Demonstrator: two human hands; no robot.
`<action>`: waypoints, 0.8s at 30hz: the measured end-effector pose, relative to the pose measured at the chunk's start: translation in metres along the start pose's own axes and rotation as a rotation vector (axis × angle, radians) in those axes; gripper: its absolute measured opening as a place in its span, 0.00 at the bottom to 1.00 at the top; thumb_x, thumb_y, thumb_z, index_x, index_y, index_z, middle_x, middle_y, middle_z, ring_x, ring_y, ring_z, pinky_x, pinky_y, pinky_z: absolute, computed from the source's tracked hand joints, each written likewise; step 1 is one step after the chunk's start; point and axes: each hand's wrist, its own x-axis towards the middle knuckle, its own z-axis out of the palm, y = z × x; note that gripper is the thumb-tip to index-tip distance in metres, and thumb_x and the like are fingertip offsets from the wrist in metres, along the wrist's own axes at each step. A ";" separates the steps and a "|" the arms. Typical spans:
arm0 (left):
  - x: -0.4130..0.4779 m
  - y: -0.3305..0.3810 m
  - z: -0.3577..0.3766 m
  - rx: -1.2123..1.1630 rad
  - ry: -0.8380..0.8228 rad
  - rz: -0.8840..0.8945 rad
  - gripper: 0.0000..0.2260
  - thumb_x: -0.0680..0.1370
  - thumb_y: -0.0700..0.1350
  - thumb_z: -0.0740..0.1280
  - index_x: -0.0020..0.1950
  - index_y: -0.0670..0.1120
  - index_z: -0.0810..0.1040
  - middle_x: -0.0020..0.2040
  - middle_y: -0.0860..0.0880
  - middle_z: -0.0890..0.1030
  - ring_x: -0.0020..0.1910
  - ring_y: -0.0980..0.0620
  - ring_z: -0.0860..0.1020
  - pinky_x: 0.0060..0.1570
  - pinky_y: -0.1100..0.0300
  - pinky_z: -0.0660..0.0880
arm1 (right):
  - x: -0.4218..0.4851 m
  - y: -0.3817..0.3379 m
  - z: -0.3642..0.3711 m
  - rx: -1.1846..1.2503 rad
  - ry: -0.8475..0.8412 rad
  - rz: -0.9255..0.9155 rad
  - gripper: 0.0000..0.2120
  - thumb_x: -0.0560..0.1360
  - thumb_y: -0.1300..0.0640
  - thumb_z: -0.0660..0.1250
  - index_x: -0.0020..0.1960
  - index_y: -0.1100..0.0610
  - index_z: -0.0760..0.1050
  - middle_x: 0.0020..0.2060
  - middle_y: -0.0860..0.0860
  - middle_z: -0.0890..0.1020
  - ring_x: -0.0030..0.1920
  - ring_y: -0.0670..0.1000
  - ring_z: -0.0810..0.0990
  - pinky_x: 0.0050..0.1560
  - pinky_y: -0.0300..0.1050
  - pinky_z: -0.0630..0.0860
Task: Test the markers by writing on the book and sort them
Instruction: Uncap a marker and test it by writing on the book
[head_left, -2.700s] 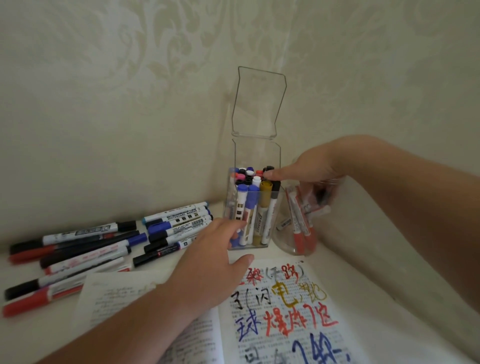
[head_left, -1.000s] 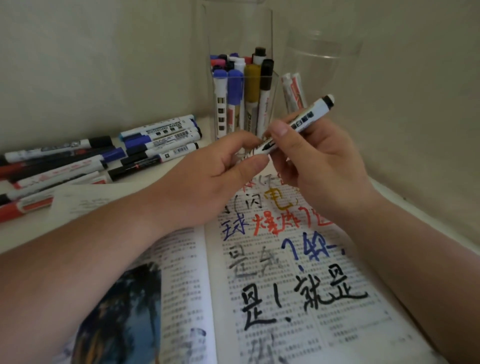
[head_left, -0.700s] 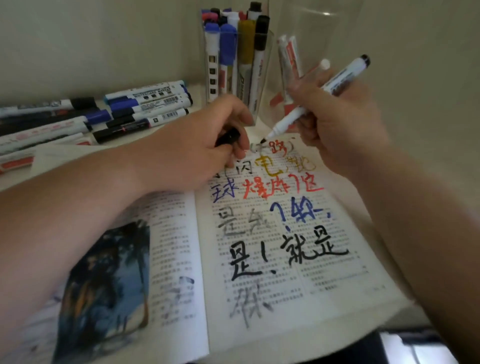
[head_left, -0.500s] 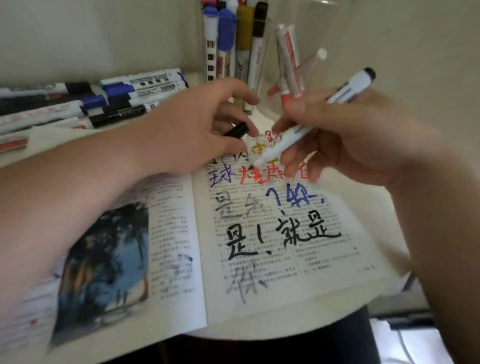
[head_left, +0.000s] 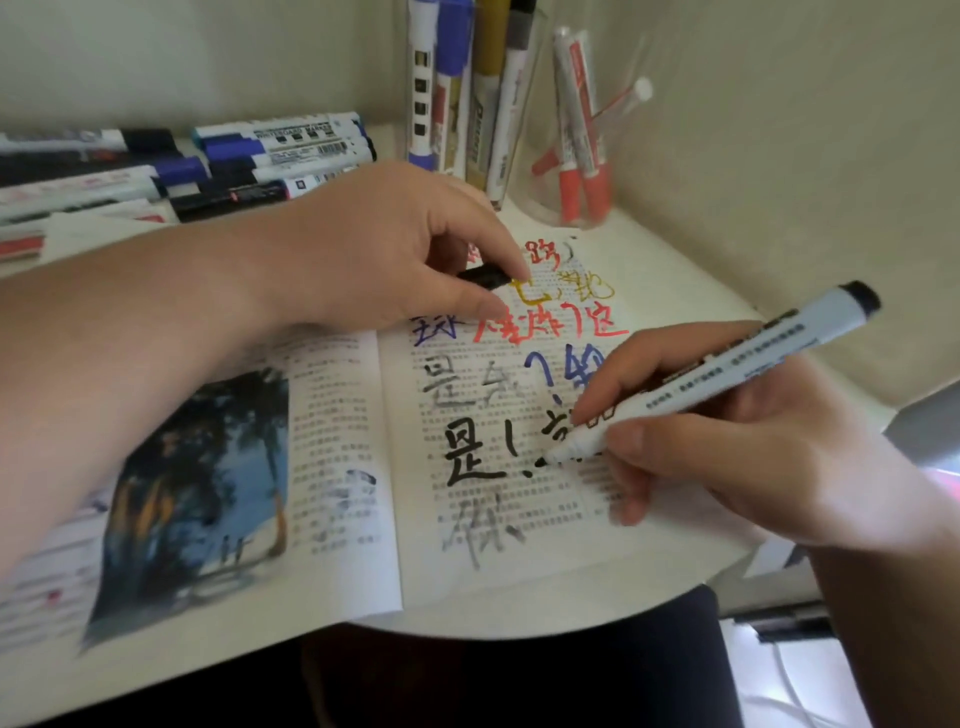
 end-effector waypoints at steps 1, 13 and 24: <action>0.000 0.000 0.000 0.015 -0.011 0.012 0.13 0.71 0.57 0.75 0.55 0.62 0.84 0.49 0.59 0.82 0.47 0.55 0.80 0.53 0.56 0.74 | 0.001 -0.002 0.000 -0.024 -0.013 0.000 0.05 0.69 0.63 0.73 0.45 0.60 0.83 0.26 0.56 0.80 0.24 0.57 0.80 0.28 0.45 0.76; 0.000 -0.003 0.003 -0.065 -0.022 0.027 0.18 0.73 0.39 0.76 0.58 0.57 0.83 0.50 0.58 0.84 0.49 0.61 0.83 0.56 0.61 0.78 | -0.004 0.006 0.008 -0.145 0.109 -0.065 0.05 0.70 0.59 0.74 0.38 0.60 0.80 0.27 0.59 0.77 0.26 0.56 0.72 0.28 0.42 0.67; -0.001 -0.002 0.004 -0.026 -0.041 0.024 0.17 0.67 0.60 0.76 0.55 0.62 0.82 0.42 0.60 0.79 0.40 0.55 0.78 0.40 0.68 0.73 | -0.003 0.012 0.011 -0.216 0.145 -0.061 0.07 0.71 0.59 0.72 0.37 0.62 0.76 0.30 0.62 0.77 0.29 0.61 0.75 0.28 0.52 0.71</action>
